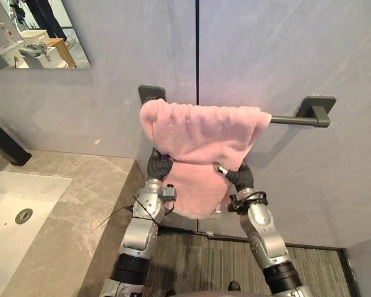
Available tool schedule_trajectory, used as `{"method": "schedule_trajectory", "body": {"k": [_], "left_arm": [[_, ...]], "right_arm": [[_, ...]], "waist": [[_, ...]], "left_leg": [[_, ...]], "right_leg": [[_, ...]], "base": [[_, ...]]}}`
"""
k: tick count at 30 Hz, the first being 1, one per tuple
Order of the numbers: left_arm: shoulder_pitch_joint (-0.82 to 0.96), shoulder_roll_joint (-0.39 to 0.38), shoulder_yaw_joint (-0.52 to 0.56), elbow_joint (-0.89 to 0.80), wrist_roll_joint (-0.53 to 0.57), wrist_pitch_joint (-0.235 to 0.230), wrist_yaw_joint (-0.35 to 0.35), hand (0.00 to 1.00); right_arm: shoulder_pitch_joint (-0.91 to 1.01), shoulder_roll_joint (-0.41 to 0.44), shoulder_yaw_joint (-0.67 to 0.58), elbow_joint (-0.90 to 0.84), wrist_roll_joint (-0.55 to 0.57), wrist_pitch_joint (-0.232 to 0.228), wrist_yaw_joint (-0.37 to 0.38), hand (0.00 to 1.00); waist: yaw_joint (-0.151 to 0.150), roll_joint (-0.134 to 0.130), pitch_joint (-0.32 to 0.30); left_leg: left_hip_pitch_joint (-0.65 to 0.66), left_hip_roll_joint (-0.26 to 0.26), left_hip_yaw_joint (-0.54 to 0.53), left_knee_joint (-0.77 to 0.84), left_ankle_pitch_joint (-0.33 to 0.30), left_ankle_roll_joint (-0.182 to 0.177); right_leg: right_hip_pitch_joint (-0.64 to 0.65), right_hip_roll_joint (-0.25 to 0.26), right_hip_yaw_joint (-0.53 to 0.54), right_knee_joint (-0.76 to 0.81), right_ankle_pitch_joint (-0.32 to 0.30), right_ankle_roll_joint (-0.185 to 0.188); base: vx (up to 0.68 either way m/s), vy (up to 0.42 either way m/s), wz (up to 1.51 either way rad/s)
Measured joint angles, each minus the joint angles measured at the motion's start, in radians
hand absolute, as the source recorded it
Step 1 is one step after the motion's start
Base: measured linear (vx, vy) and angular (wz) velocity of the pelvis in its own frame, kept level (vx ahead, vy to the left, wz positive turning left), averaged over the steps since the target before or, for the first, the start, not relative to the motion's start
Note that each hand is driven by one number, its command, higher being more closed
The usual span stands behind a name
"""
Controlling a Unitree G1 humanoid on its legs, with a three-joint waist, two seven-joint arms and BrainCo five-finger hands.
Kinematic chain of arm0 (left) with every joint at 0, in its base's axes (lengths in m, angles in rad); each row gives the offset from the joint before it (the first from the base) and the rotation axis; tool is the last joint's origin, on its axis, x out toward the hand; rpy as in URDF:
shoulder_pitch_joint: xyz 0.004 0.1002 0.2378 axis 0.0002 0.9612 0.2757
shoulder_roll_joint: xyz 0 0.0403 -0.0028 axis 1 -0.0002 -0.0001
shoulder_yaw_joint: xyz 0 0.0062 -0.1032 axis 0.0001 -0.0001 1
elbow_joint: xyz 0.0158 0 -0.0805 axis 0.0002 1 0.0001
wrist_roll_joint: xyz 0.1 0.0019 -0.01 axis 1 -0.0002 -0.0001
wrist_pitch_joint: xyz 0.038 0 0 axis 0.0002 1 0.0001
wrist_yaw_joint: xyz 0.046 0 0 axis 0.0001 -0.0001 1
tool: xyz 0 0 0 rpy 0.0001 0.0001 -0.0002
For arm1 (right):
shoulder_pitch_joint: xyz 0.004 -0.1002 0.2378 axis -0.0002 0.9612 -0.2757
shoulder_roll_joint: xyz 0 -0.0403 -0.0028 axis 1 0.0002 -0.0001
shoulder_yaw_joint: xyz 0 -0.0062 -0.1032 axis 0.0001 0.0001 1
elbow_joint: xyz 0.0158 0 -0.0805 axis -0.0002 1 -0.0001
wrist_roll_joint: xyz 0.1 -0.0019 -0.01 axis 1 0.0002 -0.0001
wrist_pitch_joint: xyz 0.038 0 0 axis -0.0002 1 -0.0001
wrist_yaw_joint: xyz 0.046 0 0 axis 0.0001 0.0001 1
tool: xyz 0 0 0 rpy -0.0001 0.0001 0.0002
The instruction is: Organize washtable
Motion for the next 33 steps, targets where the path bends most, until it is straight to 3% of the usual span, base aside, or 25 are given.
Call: {"method": "schedule_trajectory", "body": {"k": [9, 15, 23, 24, 28, 31, 33], "left_arm": [[-0.047, -0.031, -0.002, 0.001, 0.000, 0.000, -0.034, 1.00], [-0.047, -0.032, -0.001, 0.005, 0.001, 0.000, -0.037, 1.00], [-0.024, -0.041, 0.000, 0.042, 0.001, 0.000, -0.042, 1.00], [-0.024, -0.042, 0.000, 0.047, 0.001, 0.000, -0.042, 0.00], [-0.022, -0.043, 0.004, 0.047, 0.001, 0.000, -0.042, 0.00], [-0.002, -0.029, 0.179, 0.047, 0.000, -0.001, -0.008, 0.00], [0.028, 0.003, 0.217, 0.047, 0.000, -0.003, 0.008, 0.00]], "right_arm": [[-0.001, 0.031, -0.076, -0.034, -0.034, 0.001, 0.000, 1.00], [0.000, 0.046, -0.082, -0.031, -0.038, 0.001, 0.000, 1.00], [0.020, 0.073, -0.096, 0.013, -0.068, 0.014, 0.000, 1.00], [0.025, 0.073, -0.098, 0.016, -0.068, 0.015, 0.000, 1.00], [0.043, 0.075, -0.130, 0.017, -0.068, 0.016, 0.000, 1.00], [0.056, 0.071, -0.322, 0.016, -0.064, 0.004, -0.036, 1.00], [0.077, 0.048, -0.380, 0.007, -0.056, -0.013, -0.049, 1.00]], "waist": [[-0.011, 0.005, 0.012], [-0.014, 0.007, 0.046], [-0.026, 0.007, 0.048], [-0.027, 0.007, 0.048], [-0.026, 0.008, 0.048], [-0.028, 0.008, 0.048], [-0.027, 0.007, 0.048]], "left_leg": [[0.003, -0.001, 0.000, -0.005, 0.001, -0.001], [0.022, 0.000, 0.002, -0.007, 0.000, -0.001], [0.033, 0.000, 0.017, -0.019, 0.000, -0.001], [0.033, 0.000, 0.018, -0.020, 0.000, -0.001], [0.035, 0.000, 0.021, -0.021, 0.000, -0.001], [0.040, 0.000, 0.026, -0.021, 0.000, 0.000], [0.041, 0.000, 0.028, -0.021, 0.000, -0.001]], "right_leg": [[-0.001, 0.000, 0.003, 0.001, -0.002, 0.003], [0.016, 0.000, 0.005, 0.000, -0.004, 0.005], [0.015, 0.000, 0.014, 0.000, -0.005, 0.008], [0.015, 0.000, 0.015, -0.001, -0.006, 0.008], [0.016, 0.001, 0.017, -0.001, -0.006, 0.008], [0.016, 0.001, 0.023, -0.001, -0.006, 0.008], [0.017, 0.001, 0.024, -0.001, -0.006, 0.008]], "base": [[-0.01, -0.004, 0.00], [-0.01, -0.002, 0.00], [-0.04, -0.014, -0.04], [0.00, 0.000, 0.00], [-0.02, -0.009, -0.01], [-0.06, -0.023, -0.04], [-0.05, -0.023, -0.02]]}}
